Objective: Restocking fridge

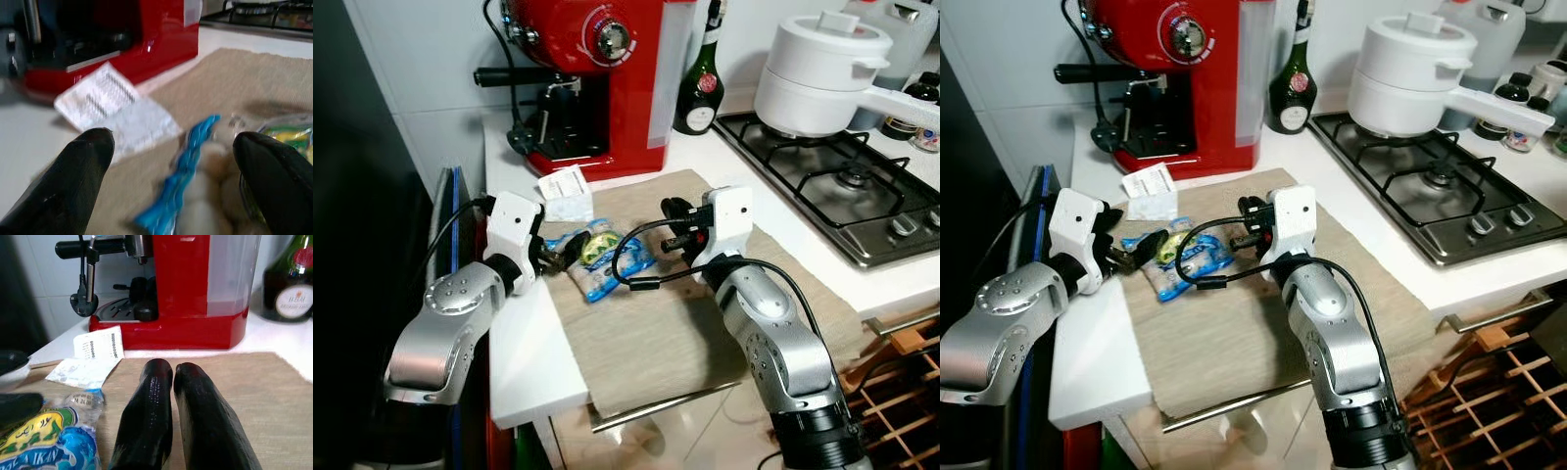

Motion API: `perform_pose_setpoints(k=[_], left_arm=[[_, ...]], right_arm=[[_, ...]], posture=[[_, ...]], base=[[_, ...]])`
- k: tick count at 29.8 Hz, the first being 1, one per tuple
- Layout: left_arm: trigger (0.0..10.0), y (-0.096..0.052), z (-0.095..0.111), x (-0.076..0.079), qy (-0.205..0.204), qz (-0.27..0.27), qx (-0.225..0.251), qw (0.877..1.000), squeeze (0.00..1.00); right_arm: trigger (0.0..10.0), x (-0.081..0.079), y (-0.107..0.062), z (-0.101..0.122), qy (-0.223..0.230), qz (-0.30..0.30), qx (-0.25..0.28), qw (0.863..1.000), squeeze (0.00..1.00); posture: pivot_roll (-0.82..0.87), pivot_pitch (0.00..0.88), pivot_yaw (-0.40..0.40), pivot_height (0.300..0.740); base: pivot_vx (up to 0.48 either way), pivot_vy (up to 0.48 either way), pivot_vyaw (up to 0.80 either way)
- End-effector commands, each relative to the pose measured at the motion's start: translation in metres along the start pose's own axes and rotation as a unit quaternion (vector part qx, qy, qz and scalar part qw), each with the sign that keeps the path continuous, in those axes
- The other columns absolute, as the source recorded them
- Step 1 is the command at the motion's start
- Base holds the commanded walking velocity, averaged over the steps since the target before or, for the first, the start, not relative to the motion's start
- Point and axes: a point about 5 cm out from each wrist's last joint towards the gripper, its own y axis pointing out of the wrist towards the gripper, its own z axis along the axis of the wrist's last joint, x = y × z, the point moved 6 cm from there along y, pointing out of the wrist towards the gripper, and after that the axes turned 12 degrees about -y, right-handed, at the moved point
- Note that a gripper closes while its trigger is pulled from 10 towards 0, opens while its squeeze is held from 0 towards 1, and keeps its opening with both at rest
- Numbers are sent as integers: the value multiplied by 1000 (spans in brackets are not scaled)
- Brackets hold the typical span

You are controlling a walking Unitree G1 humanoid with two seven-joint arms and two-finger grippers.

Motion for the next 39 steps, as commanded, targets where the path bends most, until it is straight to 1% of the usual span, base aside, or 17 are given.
perform_pose_setpoints(k=[1,3,4,7,10,11,12,16,20,22,27,29,31,34,38,39], left_arm=[[10000,-2,6,1,29,-2,14,999,0],[10000,-3,7,0,36,0,17,999,0],[10000,-2,9,1,35,-2,21,999,0],[10000,0,13,2,36,-4,29,999,0],[10000,1,15,3,26,-9,36,999,0],[10000,1,15,3,26,-9,36,999,0],[10000,1,14,3,24,-8,40,999,0],[10000,0,13,3,24,-10,39,999,0],[10000,-1,8,2,27,-15,29,999,0],[10000,-3,0,-5,19,-9,17,1000,0],[10000,-3,-4,-8,15,-5,7,1000,0],[10000,-4,-8,-10,10,-5,3,1000,0],[10000,-6,-13,-13,12,-3,-4,1000,0],[10000,-6,-14,-17,14,11,-8,1000,0],[10000,-6,-14,-17,11,9,-5,1000,0],[10000,-7,-13,-16,12,3,-5,1000,1000]], right_arm=[[10000,3,-5,-1,29,0,-5,1000,0],[10000,1,-8,-6,44,7,-17,999,0],[10000,0,-9,-8,44,11,-21,999,0],[10000,-4,-9,-11,31,20,-25,999,0],[10000,-11,-8,-8,14,35,-21,999,0],[10000,-11,-8,-8,14,35,-21,999,0],[10000,-16,-7,-4,-1,47,-17,999,0],[10000,-20,-7,-2,-4,55,-16,998,0],[10000,-20,-7,-3,-6,55,-17,998,0],[10000,-19,-7,-5,-6,53,-20,998,0],[10000,-19,-7,-6,-7,52,-21,998,0],[10000,-20,-7,-6,-7,53,-22,998,0],[10000,-20,-8,-7,-8,56,-23,998,0],[10000,-20,-9,-8,-9,57,-25,998,0],[10000,-20,-9,-9,-9,58,-26,998,0],[10000,-19,-8,-9,-10,58,-26,998,0]], posture=[[-60,0,9,740],[-61,0,8,740],[-62,0,9,740],[-62,0,10,740],[-60,0,10,740],[-60,0,10,740],[-60,0,10,740],[-57,0,6,740],[-54,0,3,740],[-53,0,5,740],[-53,0,5,740],[-54,0,6,740],[-54,0,4,740],[-53,0,3,740],[-51,0,2,740],[-50,0,2,740]], base=[[0,0,0],[0,0,0],[0,0,0],[0,0,0],[0,0,-721],[0,0,-706],[0,0,0],[0,0,0],[0,0,0],[0,0,0],[0,0,0],[0,450,0],[0,0,0],[0,0,0],[0,0,0],[0,0,0]])
